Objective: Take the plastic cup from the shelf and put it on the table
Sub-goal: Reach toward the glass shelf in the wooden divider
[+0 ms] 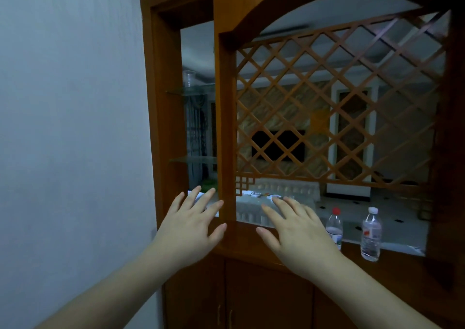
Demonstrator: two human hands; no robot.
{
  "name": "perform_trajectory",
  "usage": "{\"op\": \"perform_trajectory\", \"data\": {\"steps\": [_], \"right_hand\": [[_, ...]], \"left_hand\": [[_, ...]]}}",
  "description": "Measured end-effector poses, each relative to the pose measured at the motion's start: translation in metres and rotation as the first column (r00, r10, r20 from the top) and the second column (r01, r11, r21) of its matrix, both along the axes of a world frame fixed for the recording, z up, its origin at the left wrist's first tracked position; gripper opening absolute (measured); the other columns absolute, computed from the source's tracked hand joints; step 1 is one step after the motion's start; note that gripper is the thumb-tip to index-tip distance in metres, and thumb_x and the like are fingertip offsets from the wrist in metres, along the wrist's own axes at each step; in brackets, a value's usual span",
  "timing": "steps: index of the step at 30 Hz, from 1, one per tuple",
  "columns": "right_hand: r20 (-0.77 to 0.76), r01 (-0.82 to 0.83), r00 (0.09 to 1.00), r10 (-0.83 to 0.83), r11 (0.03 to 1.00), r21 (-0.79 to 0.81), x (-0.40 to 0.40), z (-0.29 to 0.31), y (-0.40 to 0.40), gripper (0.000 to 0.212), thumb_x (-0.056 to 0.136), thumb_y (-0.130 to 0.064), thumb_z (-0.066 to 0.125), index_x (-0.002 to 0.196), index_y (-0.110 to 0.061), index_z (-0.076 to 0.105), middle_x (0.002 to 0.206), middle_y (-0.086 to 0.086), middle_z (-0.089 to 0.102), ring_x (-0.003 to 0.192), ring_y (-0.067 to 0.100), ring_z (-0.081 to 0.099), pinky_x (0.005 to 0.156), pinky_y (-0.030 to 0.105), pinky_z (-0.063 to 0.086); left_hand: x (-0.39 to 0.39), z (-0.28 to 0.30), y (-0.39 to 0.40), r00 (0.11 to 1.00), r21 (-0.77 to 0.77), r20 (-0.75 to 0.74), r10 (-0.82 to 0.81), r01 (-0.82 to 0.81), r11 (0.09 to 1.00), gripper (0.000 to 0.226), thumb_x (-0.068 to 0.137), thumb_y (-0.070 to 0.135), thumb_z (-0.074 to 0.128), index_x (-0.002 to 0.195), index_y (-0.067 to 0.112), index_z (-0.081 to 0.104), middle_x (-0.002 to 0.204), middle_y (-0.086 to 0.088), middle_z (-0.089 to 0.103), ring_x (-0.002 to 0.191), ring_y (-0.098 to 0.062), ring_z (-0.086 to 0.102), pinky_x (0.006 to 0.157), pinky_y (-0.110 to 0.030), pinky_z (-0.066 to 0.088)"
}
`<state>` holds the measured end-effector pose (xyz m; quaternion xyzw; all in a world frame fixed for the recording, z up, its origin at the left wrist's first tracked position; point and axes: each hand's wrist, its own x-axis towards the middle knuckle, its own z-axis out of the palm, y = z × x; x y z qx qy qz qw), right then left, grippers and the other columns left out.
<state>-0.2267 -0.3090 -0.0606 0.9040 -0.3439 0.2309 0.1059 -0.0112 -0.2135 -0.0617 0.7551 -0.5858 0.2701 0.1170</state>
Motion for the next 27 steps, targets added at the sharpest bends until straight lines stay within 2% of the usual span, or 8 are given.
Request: {"op": "perform_trajectory", "data": {"steps": [5, 10, 14, 21, 27], "right_hand": [[0.000, -0.022, 1.000, 0.022, 1.000, 0.009, 0.001, 0.000, -0.051, 0.066, 0.093, -0.064, 0.016, 0.150, -0.031, 0.023, 0.160, 0.001, 0.025, 0.146, 0.022, 0.016, 0.116, 0.043, 0.012], [0.029, -0.072, 0.997, 0.071, 0.996, 0.049, 0.018, -0.005, -0.086, 0.066, 0.093, -0.065, 0.017, 0.151, -0.033, 0.019, 0.159, -0.002, 0.025, 0.146, 0.020, 0.016, 0.116, 0.041, 0.011], [0.046, -0.110, 0.993, 0.106, 0.989, 0.103, 0.047, -0.005, -0.103, 0.067, 0.093, -0.065, 0.021, 0.152, -0.034, 0.012, 0.161, -0.002, 0.021, 0.146, 0.019, 0.016, 0.115, 0.042, 0.015], [0.024, -0.165, 0.986, 0.163, 0.979, 0.122, 0.120, 0.007, -0.116, 0.065, 0.094, -0.063, 0.024, 0.151, -0.033, 0.018, 0.161, -0.001, 0.020, 0.146, 0.021, 0.016, 0.116, 0.044, 0.015], [-0.050, -0.198, 0.977, 0.206, 0.972, 0.123, 0.202, 0.022, -0.117, 0.065, 0.095, -0.062, 0.026, 0.151, -0.030, 0.020, 0.154, 0.001, 0.034, 0.137, 0.024, 0.034, 0.108, 0.045, 0.031]], "left_hand": [[-0.006, -0.008, -0.043, 0.999, 0.016, -0.020, 0.046, -0.046, 0.999, 0.082, 0.079, 0.078, -0.004, 0.149, 0.043, 0.019, 0.163, 0.009, 0.016, 0.150, -0.018, 0.001, 0.114, -0.042, -0.010], [-0.003, -0.008, -0.065, 0.992, 0.033, -0.036, 0.118, -0.116, 0.993, 0.073, 0.083, 0.074, 0.006, 0.149, 0.045, 0.018, 0.164, 0.010, 0.012, 0.150, -0.019, -0.001, 0.114, -0.043, -0.010], [0.011, -0.003, -0.072, 0.985, 0.063, -0.048, 0.164, -0.161, 0.985, 0.064, 0.091, 0.069, 0.017, 0.150, 0.044, 0.018, 0.164, 0.009, 0.008, 0.150, -0.019, -0.002, 0.118, -0.045, -0.004], [0.061, 0.008, -0.080, 0.973, 0.088, -0.124, 0.197, -0.187, 0.978, 0.058, 0.095, 0.063, 0.021, 0.149, 0.043, 0.022, 0.164, 0.008, 0.014, 0.150, -0.018, 0.003, 0.119, -0.046, 0.003], [0.127, 0.021, -0.087, 0.970, 0.068, -0.143, 0.199, -0.191, 0.979, 0.061, 0.094, 0.065, 0.027, 0.148, 0.038, 0.028, 0.162, 0.005, 0.024, 0.148, -0.020, 0.015, 0.118, -0.047, 0.014]]}}
